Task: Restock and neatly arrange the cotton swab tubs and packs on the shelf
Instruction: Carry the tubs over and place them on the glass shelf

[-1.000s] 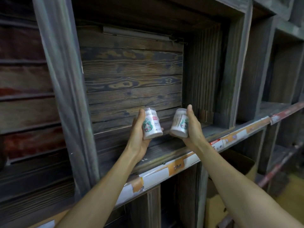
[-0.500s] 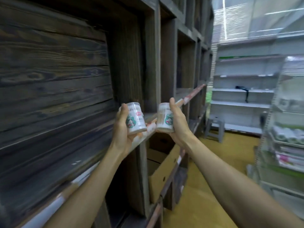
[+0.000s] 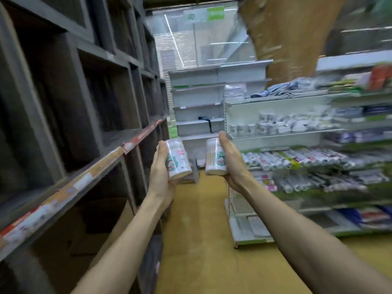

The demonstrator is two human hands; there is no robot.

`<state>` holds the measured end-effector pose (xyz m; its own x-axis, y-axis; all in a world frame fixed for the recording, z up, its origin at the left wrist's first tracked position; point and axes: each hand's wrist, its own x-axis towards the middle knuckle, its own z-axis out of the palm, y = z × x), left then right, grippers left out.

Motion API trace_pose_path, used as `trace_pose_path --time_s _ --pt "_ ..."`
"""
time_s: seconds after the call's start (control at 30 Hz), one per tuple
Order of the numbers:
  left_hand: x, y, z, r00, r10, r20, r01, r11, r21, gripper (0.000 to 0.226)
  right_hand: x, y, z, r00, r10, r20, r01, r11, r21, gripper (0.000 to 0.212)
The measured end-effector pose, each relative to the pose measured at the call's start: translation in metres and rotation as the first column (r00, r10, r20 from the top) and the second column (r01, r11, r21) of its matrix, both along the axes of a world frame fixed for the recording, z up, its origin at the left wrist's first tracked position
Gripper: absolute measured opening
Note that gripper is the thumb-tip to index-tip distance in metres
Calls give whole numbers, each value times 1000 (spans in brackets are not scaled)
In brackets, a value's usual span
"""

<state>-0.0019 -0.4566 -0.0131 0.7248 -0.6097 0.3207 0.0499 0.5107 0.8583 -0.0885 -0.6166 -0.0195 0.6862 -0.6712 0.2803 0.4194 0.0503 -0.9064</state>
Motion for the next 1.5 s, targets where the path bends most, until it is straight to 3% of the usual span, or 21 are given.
trace_pose_path --time_s 0.1,0.23,0.37,0.5,0.6,0.9,1.3,1.5 --pt "-16 -72 -1 996 -72 44 70 997 28 107 -28 -63 3 996 -91 -20 91 996 -9 88" --pt "-44 -156 -2 988 -153 26 154 988 -2 91 -56 -142 4 986 -164 -24 164 986 4 94" --pt "-58 -224 -7 976 -215 18 215 976 29 77 -81 -201 4 983 -184 -10 184 983 -5 76" --pt "-60 -287 -16 969 -245 -34 246 969 29 66 -95 -259 -7 982 -189 -11 190 982 26 81" --pt "-53 -332 -25 962 -265 -70 268 962 46 73 -90 -302 -19 971 -234 -47 236 971 34 81" --pt "10 -474 -49 947 -299 -115 304 952 27 72 -36 -438 -43 956 -266 -123 273 961 47 81" --pt "128 -636 -61 944 -249 -217 265 963 47 67 77 -606 -44 986 -158 -59 166 970 180 42" --pt "182 -703 -80 940 -211 -269 232 971 49 71 140 -676 -61 988 -132 -85 147 966 213 71"
